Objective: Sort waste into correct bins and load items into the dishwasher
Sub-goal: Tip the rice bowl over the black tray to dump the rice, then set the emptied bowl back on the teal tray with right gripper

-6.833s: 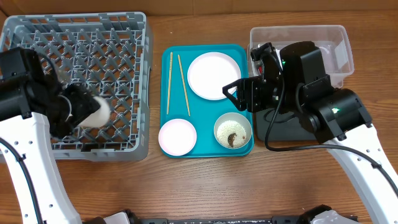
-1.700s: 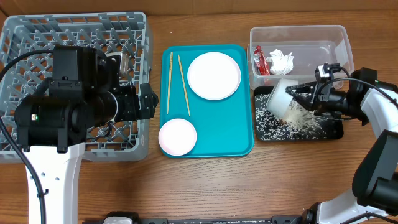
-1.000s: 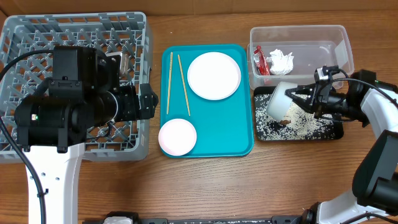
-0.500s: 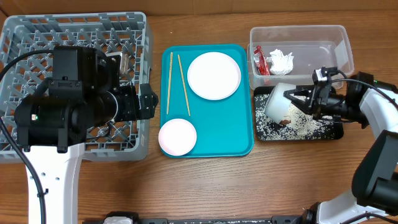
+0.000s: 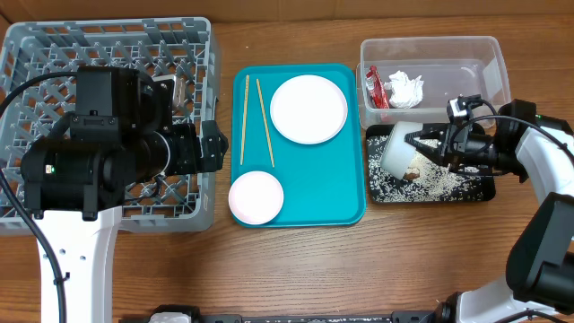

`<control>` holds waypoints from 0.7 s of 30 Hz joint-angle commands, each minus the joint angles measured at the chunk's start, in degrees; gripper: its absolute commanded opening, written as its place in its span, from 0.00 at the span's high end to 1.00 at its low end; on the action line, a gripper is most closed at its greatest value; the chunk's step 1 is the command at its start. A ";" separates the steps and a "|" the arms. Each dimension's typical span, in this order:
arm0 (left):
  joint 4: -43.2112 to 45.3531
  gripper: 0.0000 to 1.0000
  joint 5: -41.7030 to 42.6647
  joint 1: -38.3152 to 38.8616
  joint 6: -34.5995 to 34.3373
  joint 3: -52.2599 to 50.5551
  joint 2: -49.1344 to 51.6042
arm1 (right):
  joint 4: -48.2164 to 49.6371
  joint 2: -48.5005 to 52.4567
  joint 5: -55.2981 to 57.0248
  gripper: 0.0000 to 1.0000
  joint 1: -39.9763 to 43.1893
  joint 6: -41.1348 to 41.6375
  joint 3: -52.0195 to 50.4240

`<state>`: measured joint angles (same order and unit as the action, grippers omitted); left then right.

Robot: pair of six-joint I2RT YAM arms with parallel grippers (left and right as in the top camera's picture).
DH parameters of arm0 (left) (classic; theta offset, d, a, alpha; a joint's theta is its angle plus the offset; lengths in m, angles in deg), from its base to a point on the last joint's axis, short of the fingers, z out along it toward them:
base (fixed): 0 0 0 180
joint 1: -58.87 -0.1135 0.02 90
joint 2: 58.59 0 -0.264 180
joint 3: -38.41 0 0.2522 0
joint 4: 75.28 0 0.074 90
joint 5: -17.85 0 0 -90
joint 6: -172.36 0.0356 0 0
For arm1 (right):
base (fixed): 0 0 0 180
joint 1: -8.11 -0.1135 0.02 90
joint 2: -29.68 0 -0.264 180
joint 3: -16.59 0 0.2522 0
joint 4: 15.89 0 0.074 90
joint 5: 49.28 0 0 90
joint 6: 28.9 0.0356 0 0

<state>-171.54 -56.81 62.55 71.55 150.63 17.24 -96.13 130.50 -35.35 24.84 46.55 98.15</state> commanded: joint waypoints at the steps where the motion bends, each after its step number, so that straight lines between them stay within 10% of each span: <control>1: 0.22 0.00 -0.55 0.20 -0.81 0.28 -0.07 | 0.55 -2.38 11.43 0.96 -1.03 4.83 1.51; 9: 0.22 0.00 -0.55 0.20 -0.79 0.28 -0.07 | -2.56 -8.92 27.89 0.96 -10.62 10.21 9.51; 21: 0.22 0.00 -0.55 0.20 -0.81 0.28 -0.07 | 5.25 -10.12 74.77 0.96 -49.48 31.04 11.67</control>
<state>-171.54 -56.81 62.55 71.55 150.63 17.24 -92.17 120.05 21.59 -17.61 70.75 109.38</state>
